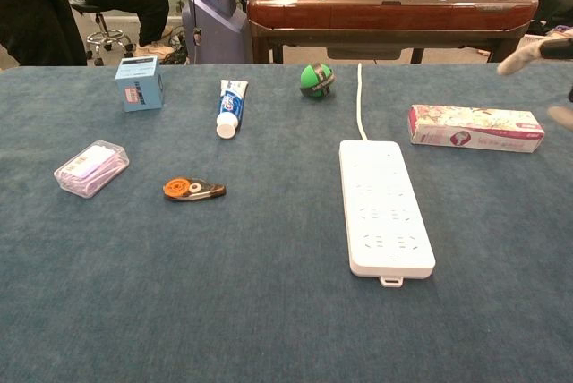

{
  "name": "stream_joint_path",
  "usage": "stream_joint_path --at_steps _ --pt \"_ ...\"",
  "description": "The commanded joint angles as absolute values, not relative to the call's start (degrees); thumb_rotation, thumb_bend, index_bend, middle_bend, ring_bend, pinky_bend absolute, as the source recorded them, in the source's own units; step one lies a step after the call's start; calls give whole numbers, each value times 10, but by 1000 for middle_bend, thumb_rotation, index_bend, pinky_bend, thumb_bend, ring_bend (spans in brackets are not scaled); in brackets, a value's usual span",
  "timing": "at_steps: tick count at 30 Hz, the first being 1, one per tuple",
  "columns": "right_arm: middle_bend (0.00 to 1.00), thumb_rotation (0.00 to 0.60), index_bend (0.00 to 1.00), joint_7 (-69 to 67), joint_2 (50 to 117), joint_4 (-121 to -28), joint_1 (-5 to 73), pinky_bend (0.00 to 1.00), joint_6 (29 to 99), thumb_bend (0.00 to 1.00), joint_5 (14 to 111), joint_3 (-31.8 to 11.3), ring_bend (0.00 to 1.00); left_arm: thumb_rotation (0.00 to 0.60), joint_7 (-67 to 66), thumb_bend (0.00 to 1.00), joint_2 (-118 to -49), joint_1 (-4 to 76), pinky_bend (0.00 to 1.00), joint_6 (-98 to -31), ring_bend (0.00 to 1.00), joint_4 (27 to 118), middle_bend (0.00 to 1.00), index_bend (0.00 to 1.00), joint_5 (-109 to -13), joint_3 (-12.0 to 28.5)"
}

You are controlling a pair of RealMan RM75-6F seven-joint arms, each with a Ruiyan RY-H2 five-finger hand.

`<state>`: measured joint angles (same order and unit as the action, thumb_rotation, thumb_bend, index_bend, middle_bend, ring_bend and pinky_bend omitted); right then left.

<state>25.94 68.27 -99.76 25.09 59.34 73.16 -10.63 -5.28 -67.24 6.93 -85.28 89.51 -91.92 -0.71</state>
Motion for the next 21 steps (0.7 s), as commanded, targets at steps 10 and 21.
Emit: stream_joint_path --at_steps 10,21 --pt "984 600 221 317 777 -927 359 1000 510 605 609 -124 1000 600 -55 265 -671 69 822 -848 565 895 606 365 -917 -9" --pt "986 600 235 327 829 -876 403 1000 488 693 575 -105 1000 600 -49 266 -668 69 821 -845 565 896 606 364 -914 -8"
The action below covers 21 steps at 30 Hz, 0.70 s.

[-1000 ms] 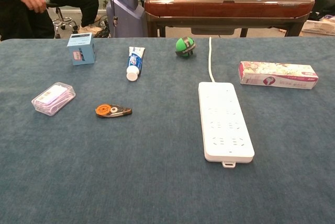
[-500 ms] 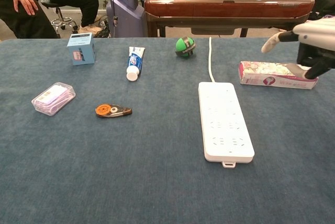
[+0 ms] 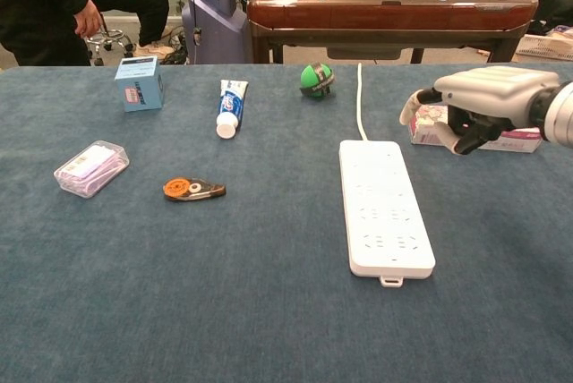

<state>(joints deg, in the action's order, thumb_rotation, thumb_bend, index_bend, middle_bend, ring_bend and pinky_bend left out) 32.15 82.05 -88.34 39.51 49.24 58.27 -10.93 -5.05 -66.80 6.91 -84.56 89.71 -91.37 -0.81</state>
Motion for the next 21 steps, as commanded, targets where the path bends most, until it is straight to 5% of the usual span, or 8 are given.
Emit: stream_joint_path --at_steps 1,21 --pt "986 600 235 329 833 -873 407 1000 487 695 572 -104 1000 600 -48 266 -669 70 821 -845 565 894 606 364 -914 -8" --pt "986 600 240 355 873 -840 457 1000 480 710 510 -79 1000 600 -35 265 -665 70 821 -840 565 891 606 364 -900 -3"
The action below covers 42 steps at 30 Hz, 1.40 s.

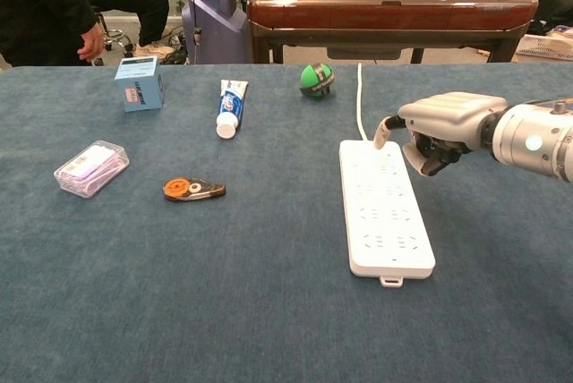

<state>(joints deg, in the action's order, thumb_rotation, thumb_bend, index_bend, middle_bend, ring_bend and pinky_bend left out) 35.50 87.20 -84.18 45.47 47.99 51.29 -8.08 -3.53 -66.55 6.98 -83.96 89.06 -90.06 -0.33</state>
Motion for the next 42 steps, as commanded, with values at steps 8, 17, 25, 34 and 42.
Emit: stream_joint_path --at_steps 8,17,25,34,42 --pt "986 600 242 346 877 -832 464 1000 481 710 503 -73 1000 600 -32 266 -665 70 821 -838 565 890 606 364 -898 -2" --pt "986 600 245 338 885 -822 473 1000 479 710 501 -68 1000 600 -30 265 -664 71 822 -837 565 889 606 364 -898 -2" --pt "986 600 257 339 890 -819 479 1000 479 710 493 -61 1000 600 -28 265 -664 71 821 -837 565 889 606 365 -899 -2" --pt "986 600 259 336 897 -799 487 1000 472 710 475 -61 1000 600 -25 265 -664 71 822 -837 565 889 606 364 -900 -3" --pt "986 600 259 315 875 -840 482 1000 495 710 510 -64 1000 600 -27 265 -666 72 822 -835 565 887 606 365 -900 -4"
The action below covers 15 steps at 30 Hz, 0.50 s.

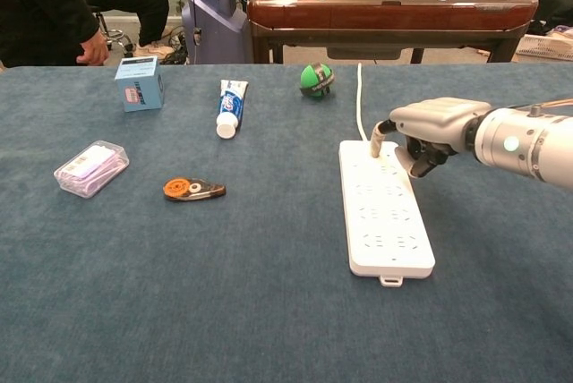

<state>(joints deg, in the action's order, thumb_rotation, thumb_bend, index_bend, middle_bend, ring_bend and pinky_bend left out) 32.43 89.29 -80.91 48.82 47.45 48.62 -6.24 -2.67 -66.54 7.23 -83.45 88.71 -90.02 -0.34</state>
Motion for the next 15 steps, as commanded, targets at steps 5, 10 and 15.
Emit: stream_joint_path --at_steps 5,10,15 --pt "978 600 259 325 820 -933 461 1000 558 709 553 -61 1000 600 -30 265 -666 72 821 -835 565 887 606 365 -903 -5" --pt "864 600 259 340 757 -1023 425 1000 625 675 591 -46 998 600 -31 265 -668 72 821 -835 565 887 606 365 -902 -4" --pt "671 600 259 341 719 -1062 373 993 704 559 658 -16 859 600 -34 265 -670 73 821 -834 565 886 606 365 -900 -4"
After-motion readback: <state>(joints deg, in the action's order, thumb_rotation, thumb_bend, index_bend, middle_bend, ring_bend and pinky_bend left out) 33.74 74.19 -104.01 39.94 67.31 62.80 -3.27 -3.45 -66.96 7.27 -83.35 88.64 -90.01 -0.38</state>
